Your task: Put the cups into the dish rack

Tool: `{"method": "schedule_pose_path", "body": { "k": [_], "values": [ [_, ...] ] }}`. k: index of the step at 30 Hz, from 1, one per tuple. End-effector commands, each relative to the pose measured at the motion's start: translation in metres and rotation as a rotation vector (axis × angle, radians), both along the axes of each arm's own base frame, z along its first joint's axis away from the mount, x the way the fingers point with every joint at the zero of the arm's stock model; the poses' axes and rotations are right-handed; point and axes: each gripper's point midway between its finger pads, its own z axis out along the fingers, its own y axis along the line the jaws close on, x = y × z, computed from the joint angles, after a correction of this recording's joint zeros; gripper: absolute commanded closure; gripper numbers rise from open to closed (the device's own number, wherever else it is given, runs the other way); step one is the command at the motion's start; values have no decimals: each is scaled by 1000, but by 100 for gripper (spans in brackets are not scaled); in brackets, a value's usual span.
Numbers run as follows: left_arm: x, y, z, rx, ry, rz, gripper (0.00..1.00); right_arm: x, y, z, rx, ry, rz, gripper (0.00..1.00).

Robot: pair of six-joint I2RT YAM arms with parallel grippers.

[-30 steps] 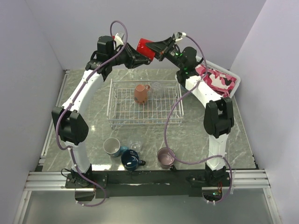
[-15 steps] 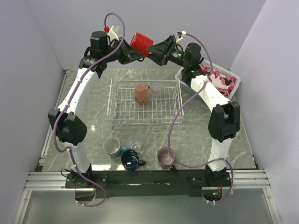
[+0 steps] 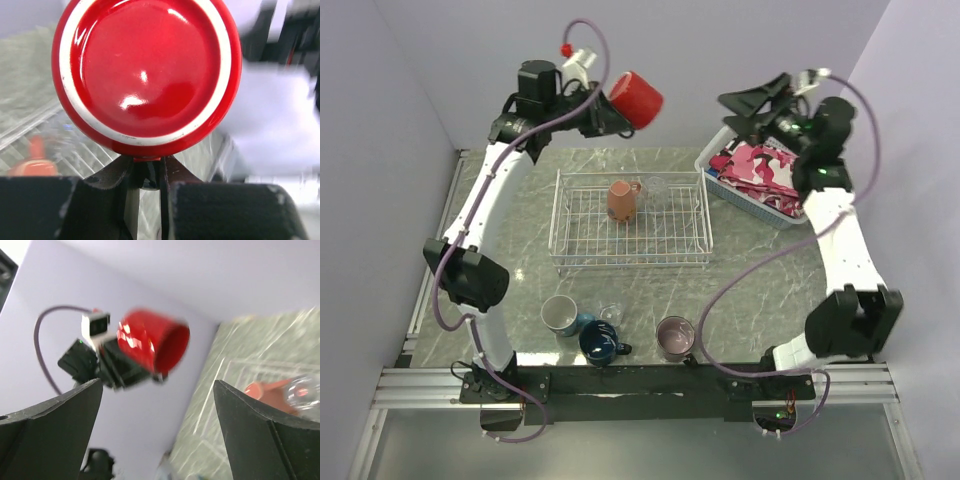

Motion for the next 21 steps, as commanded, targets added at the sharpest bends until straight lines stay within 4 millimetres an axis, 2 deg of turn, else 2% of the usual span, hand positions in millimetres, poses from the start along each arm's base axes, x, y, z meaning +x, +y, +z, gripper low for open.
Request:
{"method": "schedule_pose_path", "body": {
  "k": [1, 2, 4, 8, 13, 16, 21],
  "values": [
    [-49, -42, 0, 63, -190, -351, 99, -22, -20, 14, -95, -67, -96, 0],
    [-61, -47, -7, 80, -159, -401, 99, -26, -21, 12, -99, -66, -101, 0],
    [-63, -53, -24, 119, -168, -454, 99, -29, -22, 8, -91, -60, -114, 0],
    [-71, -64, -71, 234, -150, -506, 99, -39, -22, -11, -76, -28, -120, 0],
    [-58, -73, -135, 377, -133, -490, 99, -50, -25, -20, -89, -17, -126, 0],
    [-54, -81, -159, 426, -128, -490, 99, -57, -27, -22, -101, -16, -136, 0],
    [-55, -94, -185, 465, -140, -512, 99, -61, -28, -30, -100, -1, -136, 0]
  ]
}}
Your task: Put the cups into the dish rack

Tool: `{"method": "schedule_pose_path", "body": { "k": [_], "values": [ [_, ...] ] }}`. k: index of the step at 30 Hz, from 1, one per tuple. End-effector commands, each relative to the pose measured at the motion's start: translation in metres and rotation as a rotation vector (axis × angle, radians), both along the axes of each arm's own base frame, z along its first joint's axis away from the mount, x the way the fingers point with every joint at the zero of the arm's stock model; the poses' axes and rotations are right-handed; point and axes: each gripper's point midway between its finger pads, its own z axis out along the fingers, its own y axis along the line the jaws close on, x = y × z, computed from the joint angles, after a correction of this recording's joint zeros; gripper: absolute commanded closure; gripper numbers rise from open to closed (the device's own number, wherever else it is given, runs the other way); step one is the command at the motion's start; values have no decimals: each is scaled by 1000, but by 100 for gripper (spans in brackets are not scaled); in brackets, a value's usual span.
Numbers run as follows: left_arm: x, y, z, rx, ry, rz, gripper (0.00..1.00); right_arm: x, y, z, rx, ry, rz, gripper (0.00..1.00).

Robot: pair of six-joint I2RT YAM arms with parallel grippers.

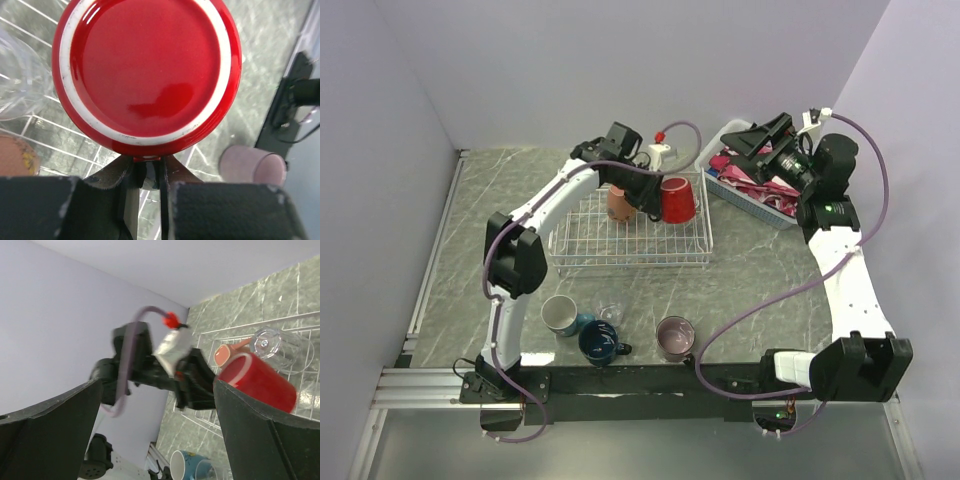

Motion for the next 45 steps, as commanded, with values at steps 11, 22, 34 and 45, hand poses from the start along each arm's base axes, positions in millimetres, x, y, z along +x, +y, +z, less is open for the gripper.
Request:
{"method": "schedule_pose_path", "body": {
  "k": [11, 22, 34, 45],
  "values": [
    [29, -30, -29, -51, -173, 25, 99, -17, -1, 13, 8, -84, 7, 0],
    [42, -37, -65, -45, -227, 75, 99, -24, 2, 9, 19, -80, 24, 0],
    [35, -36, -25, -133, -196, 47, 9, -16, -2, 4, 0, -42, -2, 0],
    [13, 33, 187, -437, -218, 1, 8, -35, 56, -118, -729, 365, 152, 0]
  ]
}}
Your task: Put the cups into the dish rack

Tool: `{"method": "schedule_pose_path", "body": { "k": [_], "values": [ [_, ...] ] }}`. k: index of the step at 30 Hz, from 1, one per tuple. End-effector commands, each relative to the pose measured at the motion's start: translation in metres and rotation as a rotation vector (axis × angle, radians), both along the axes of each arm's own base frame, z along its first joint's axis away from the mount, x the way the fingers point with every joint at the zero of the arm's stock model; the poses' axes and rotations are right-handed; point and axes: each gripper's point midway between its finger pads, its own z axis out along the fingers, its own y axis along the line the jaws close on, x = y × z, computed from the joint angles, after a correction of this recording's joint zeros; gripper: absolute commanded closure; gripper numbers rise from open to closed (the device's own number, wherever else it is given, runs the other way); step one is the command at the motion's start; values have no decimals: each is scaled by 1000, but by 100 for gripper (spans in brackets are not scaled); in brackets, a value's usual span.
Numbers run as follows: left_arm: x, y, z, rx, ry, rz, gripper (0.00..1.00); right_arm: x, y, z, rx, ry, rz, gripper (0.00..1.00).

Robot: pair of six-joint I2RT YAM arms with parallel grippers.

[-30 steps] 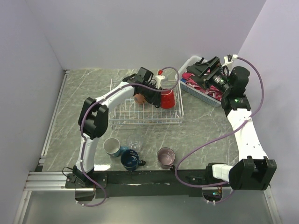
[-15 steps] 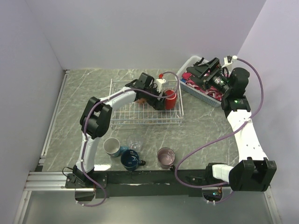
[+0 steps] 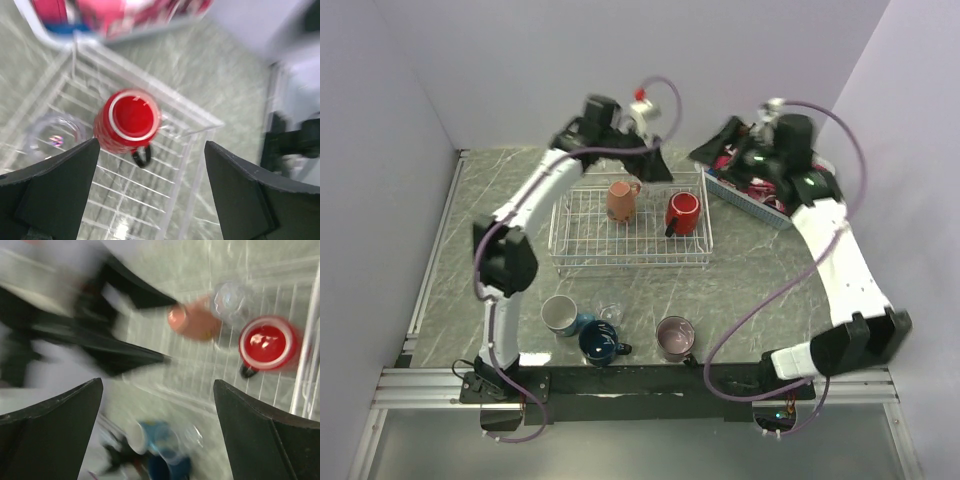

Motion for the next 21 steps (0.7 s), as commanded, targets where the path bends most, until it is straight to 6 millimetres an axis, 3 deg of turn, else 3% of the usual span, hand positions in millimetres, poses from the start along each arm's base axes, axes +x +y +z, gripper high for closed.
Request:
{"method": "schedule_pose_path", "body": {
  "k": [1, 2, 3, 4, 6, 8, 10, 11, 14, 21],
  "values": [
    [-41, 58, 140, -201, -81, -46, 7, -36, 29, -97, -542, 267, 155, 0],
    [-49, 71, 142, -202, -75, -31, 7, -44, 22, -117, -648, 340, 146, 0],
    [-44, 89, 139, -196, -73, 11, 8, -49, 37, -135, -711, 380, 199, 0],
    [-42, 100, 132, -178, -82, 41, 8, -51, 37, -145, -765, 407, 203, 0],
    [-50, 126, 102, -129, -46, 105, 8, -57, 39, -159, -832, 440, 213, 2],
    [-62, 144, 66, -69, 0, 141, 9, -57, 38, -163, -836, 456, 199, 4],
    [-67, 159, 43, -15, 1, 156, 9, -58, 36, -169, -847, 482, 186, 9],
    [-74, 164, 24, 14, 46, 163, 10, -58, 34, -174, -859, 495, 186, 10],
    [-78, 172, -4, 62, 81, 178, 11, -57, 32, -182, -881, 511, 185, 22],
    [-73, 173, -23, 72, 99, 192, 12, -37, 33, -191, -905, 507, 156, 23]
  ]
}}
